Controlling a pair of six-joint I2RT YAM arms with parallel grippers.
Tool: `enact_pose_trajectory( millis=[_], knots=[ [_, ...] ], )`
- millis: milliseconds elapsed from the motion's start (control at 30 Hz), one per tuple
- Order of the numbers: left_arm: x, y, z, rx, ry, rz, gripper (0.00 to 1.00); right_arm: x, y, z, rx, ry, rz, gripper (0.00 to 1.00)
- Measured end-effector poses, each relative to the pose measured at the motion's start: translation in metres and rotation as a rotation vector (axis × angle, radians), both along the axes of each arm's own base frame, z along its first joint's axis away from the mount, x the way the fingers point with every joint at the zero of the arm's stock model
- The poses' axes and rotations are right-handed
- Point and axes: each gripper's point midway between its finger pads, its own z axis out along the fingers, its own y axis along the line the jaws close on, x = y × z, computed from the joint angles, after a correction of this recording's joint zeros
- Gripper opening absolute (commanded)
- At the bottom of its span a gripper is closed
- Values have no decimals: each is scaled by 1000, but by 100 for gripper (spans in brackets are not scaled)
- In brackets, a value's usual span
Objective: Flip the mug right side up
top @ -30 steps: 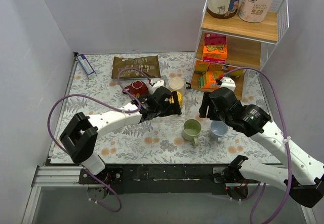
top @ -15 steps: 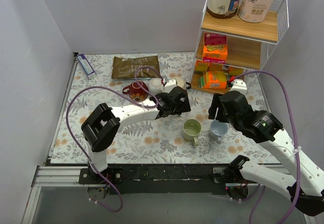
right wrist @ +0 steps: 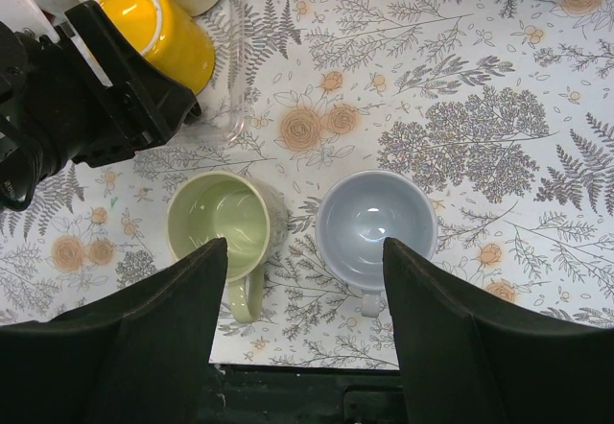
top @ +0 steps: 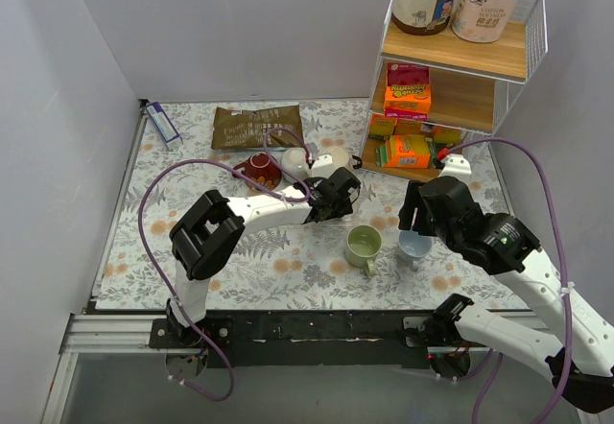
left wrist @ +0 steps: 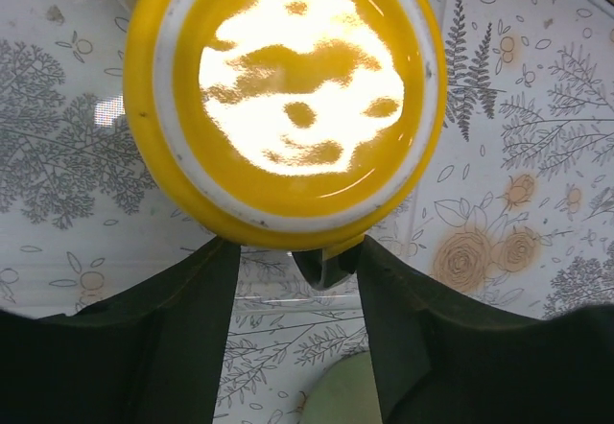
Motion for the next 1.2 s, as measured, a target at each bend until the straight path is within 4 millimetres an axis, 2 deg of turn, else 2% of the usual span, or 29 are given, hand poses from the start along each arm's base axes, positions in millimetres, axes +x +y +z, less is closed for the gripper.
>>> enact_pose_trajectory(
  millis=[267,500,600,1000,1100,1200],
  knots=[
    [0,3,-1,9,2,18,36,-1,-1,2,8,-8,0,73],
    [0,3,0,10,-5,26,16,-2,-2,-3,1,1,0,72],
    [1,2,2,11,-14,21,1,-2,-2,-4,0,2,0,72],
    [-8,12,2,43,-5,24,0,-3,1,-4,11,10,12,72],
    [-12,18,9,35,-7,26,0,-3,4,-4,23,11,21,72],
    [-22,25,24,17,-5,18,0,-3,7,-3,38,9,31,72]
  ],
)
